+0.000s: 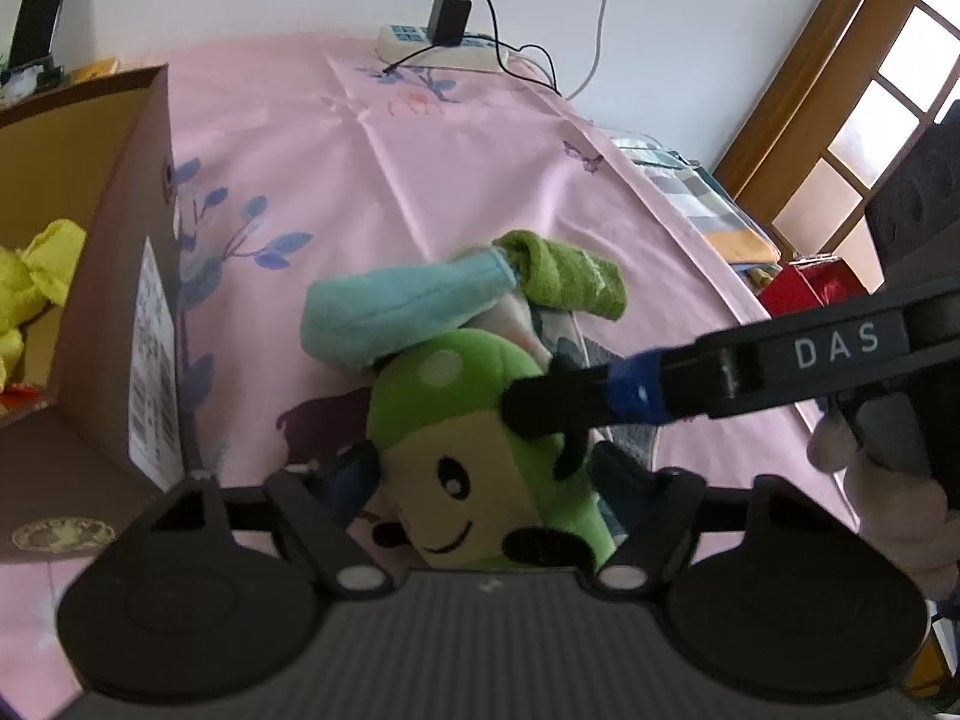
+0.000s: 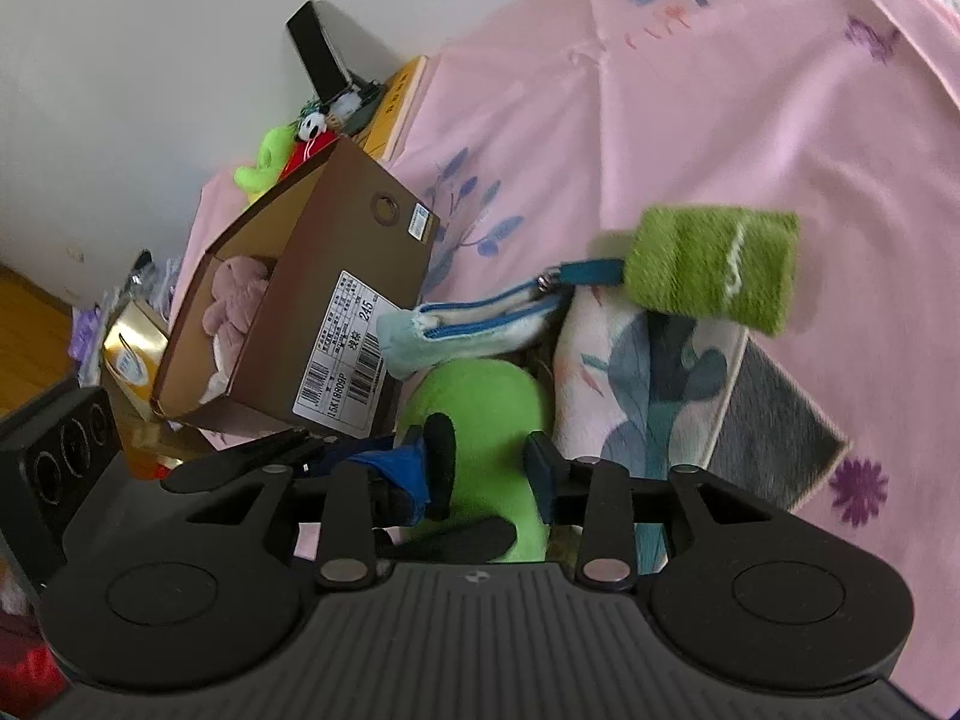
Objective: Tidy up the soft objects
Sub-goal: 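Close the right gripper on the green plush toy's head, then lift and carry the green plush toy into the brown box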
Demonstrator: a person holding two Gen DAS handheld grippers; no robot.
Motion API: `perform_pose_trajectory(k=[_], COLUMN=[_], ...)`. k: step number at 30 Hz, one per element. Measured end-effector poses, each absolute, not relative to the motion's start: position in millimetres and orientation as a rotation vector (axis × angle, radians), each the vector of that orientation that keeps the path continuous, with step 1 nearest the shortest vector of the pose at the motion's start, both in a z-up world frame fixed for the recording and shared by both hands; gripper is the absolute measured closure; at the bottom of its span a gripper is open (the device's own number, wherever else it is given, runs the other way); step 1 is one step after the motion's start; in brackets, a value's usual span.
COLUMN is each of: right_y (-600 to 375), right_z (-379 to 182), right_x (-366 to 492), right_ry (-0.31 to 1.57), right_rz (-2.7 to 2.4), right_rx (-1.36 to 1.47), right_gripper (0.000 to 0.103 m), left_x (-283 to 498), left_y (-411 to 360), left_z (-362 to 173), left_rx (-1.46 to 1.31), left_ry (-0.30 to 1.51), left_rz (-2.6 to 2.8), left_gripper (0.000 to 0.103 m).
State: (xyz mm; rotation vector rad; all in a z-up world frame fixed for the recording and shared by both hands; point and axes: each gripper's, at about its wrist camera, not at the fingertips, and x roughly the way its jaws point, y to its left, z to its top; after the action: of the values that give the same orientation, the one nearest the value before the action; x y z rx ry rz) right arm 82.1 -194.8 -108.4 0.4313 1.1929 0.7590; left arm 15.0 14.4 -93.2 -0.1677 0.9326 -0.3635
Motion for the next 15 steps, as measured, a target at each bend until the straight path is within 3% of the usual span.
perform_pose_trajectory(k=[15], right_y=[-225], right_z=[-97], right_x=[51], right_ry=[1.183], right_rz=[0.815], right_rx=[0.543], right_gripper=[0.085], left_x=[-21], left_y=[1], left_z=[-63], left_rx=[-0.112], left_ry=[0.862], left_rz=[-0.383], left_gripper=[0.032])
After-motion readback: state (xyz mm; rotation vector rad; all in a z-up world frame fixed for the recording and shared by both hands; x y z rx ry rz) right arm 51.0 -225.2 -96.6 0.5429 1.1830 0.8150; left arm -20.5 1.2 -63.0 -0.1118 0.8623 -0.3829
